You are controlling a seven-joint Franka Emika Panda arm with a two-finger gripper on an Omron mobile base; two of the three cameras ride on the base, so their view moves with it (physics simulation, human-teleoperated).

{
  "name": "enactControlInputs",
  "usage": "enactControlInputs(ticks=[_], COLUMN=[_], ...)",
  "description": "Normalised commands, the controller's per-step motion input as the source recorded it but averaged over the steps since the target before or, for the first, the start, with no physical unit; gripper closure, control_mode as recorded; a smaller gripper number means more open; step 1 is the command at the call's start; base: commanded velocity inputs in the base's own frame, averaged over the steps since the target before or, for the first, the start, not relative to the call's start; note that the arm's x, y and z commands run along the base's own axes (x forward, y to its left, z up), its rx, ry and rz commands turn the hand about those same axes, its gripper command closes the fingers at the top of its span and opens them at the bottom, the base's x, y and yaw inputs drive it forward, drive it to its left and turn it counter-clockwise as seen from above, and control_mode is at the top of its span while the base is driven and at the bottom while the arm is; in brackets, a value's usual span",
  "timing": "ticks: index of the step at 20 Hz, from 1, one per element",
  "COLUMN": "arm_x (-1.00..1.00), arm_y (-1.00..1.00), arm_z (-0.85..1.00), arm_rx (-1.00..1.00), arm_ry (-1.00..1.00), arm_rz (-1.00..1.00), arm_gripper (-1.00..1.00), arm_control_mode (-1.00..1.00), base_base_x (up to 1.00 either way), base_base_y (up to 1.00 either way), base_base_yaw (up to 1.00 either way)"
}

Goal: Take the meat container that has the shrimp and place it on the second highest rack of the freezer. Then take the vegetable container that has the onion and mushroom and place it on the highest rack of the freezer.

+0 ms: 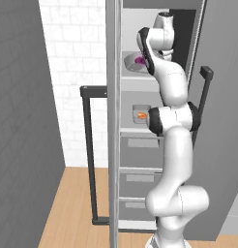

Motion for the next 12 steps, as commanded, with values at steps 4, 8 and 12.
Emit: enactControlInputs(ticks=[4, 8, 12], arm_x=[-0.48, -0.64, -0.59], arm_y=[0.01, 0.08, 0.06], arm_z=[-0.35, -0.57, -0.56], arm_rx=[0.00, 0.00, 0.00], arm_ry=[-0.24, -0.22, -0.22], arm_rz=[0.00, 0.00, 0.00], arm_gripper=[-1.00, -1.00, -1.00], arm_control_mode=[-1.00, -1.00, -1.00], base_base_x=[0.00, 0.00, 0.00], base_base_y=[0.00, 0.00, 0.00], base_base_yaw=[0.00, 0.00, 0.00])
